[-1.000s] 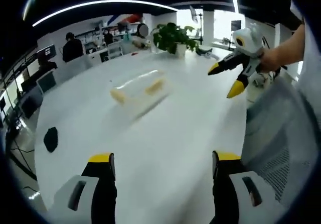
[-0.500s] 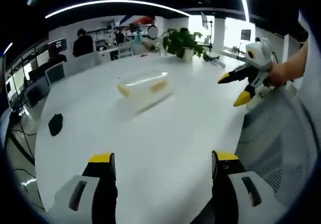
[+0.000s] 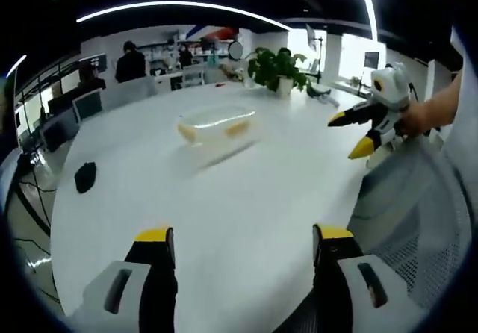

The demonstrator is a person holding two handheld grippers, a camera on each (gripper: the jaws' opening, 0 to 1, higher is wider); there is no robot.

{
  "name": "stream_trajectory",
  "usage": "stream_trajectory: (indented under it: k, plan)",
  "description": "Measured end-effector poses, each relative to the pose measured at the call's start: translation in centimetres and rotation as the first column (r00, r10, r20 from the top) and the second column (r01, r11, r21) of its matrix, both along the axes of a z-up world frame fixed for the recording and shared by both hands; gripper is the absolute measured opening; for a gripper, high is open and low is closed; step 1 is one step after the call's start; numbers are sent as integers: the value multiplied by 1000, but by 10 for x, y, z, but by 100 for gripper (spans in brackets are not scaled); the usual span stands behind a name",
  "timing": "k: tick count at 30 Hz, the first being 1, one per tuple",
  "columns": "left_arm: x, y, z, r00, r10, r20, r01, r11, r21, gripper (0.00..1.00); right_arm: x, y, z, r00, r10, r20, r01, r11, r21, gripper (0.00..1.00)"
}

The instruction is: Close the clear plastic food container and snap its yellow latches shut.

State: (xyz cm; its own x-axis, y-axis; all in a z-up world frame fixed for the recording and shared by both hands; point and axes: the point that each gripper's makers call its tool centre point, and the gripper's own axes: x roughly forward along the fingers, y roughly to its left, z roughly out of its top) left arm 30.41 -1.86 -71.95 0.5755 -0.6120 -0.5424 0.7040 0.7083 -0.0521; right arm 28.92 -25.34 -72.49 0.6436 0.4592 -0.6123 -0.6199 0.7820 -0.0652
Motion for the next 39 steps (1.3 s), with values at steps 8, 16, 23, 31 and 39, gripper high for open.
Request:
stream_trajectory:
  k: [8, 16, 23, 31, 39]
  plan:
    - [-2, -2, -1, 1000, -18, 15, 18, 1000, 18, 72, 2, -3, 2, 1000, -24, 6, 24, 1000, 18, 68]
    - [0, 1, 0, 1000, 0, 13, 0, 1000, -4, 71, 3, -4, 3, 999, -29, 19, 29, 1000, 10, 67]
    - [0, 1, 0, 1000, -1, 20, 1, 1000, 5, 70, 3, -3, 3, 999, -28, 20, 28, 1000, 12, 67]
    - [0, 0, -1, 1000, -5, 12, 5, 1000, -3, 70, 3, -3, 2, 1000, -14, 22, 15, 1000, -7, 66]
    - [-2, 0, -4, 1000, -15, 9, 15, 1000, 17, 69, 2, -3, 2, 1000, -11, 23, 11, 1000, -10, 65]
